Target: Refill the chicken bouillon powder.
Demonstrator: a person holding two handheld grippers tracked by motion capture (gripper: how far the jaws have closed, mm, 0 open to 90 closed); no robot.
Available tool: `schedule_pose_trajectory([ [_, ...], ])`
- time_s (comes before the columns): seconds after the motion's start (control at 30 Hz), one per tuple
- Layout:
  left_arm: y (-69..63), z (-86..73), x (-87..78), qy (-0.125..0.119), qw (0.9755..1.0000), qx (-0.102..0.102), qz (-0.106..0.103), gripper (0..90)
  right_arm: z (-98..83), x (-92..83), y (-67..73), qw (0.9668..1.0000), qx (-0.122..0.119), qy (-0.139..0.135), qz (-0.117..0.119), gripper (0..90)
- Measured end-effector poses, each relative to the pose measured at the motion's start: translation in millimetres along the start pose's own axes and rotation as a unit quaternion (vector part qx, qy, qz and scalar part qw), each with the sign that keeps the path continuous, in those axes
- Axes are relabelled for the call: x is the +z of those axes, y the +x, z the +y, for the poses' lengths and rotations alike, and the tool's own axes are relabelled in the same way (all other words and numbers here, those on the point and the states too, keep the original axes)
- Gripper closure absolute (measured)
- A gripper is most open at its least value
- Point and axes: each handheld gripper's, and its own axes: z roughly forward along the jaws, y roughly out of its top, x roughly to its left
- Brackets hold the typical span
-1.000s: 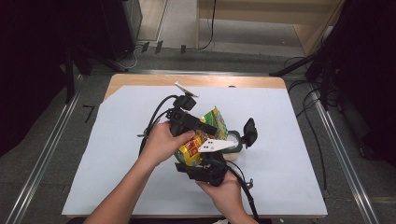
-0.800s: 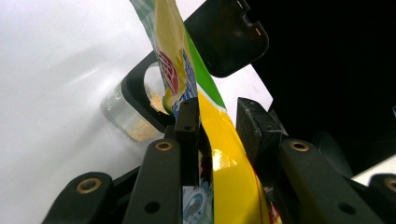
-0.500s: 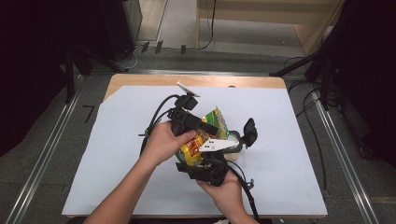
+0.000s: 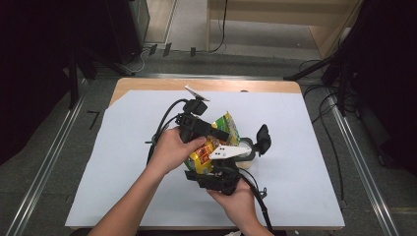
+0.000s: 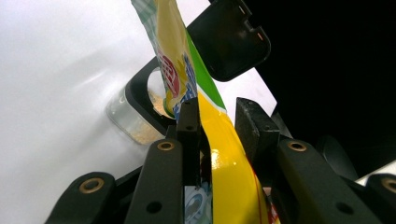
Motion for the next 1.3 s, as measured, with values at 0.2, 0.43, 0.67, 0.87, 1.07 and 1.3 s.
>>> schedule_pose_trajectory([
  [0.2,-2.9,0.1,-5.7,-0.009,0.9999,0.004,0.004,72.0,1.8,1.3,-0.4,0.9998,0.003,-0.013,0.017,66.8],
  [0.43,-2.5,-0.6,-9.2,-0.014,0.9999,0.005,0.005,70.8,3.7,1.9,-1.5,0.9994,0.007,-0.018,0.029,67.2],
  [0.67,-1.8,-0.3,-8.4,-0.015,0.9999,0.003,0.000,70.0,3.9,0.4,-3.0,0.9993,0.016,-0.015,0.031,67.0],
  [0.87,-2.6,-0.5,-5.0,-0.011,0.9998,0.010,0.014,72.9,2.6,1.5,-3.5,0.9995,0.019,-0.008,0.025,65.9],
  [1.07,-2.8,-0.7,-5.1,-0.011,0.9998,0.009,0.015,72.9,2.8,1.6,-3.4,0.9995,0.017,-0.008,0.024,65.8],
  [1.3,-2.3,-0.7,-3.8,-0.013,0.9998,0.010,0.015,73.5,2.4,1.7,-3.1,0.9997,0.014,-0.007,0.021,64.5],
])
